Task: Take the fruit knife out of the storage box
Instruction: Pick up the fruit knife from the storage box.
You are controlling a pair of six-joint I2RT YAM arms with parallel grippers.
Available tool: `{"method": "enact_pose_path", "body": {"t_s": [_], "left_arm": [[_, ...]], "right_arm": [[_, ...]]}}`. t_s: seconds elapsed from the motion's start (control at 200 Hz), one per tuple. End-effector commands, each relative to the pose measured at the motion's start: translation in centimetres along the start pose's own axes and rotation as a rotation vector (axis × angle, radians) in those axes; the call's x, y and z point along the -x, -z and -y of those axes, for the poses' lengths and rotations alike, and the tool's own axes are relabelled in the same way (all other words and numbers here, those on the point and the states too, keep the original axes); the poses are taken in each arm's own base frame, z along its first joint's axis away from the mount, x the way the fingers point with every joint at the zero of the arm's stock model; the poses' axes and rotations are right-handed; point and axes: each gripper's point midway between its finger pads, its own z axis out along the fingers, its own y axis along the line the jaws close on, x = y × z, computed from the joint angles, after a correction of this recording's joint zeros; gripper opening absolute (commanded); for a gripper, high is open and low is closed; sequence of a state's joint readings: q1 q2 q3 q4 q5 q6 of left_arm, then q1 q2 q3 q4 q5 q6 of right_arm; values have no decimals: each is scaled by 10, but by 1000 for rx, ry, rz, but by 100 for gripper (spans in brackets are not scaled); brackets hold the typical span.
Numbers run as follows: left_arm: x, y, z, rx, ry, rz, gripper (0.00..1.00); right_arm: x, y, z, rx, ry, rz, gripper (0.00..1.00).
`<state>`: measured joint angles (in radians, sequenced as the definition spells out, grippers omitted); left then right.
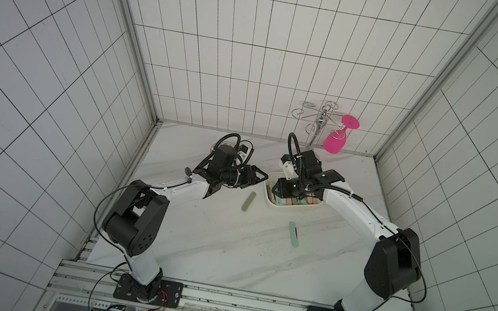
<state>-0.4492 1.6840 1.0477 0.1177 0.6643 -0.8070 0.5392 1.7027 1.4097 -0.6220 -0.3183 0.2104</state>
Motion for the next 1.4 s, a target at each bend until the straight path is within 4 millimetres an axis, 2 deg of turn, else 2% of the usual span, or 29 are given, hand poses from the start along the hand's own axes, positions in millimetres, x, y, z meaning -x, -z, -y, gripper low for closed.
{"method": "enact_pose_path", "body": {"t_s": [0.0,0.49,0.645,1.029,1.394], "left_arm": [[-2,0,18,-63,-6,5,55],[-14,-6,4,-20,22,-20,52],[-13,-12,9,-30,15,-24,50],[-18,-18,10,-33,20,-41,36],[-14,-22,10,-42,32,-33,14]], "right_arm": [[-5,4,-16,52,8,14,0],[-3,7,-24,72,18,21,0],[-3,7,-27,84,22,22,0],[0,6,-27,82,28,25,0],[-1,4,-29,91,32,18,0]]}}
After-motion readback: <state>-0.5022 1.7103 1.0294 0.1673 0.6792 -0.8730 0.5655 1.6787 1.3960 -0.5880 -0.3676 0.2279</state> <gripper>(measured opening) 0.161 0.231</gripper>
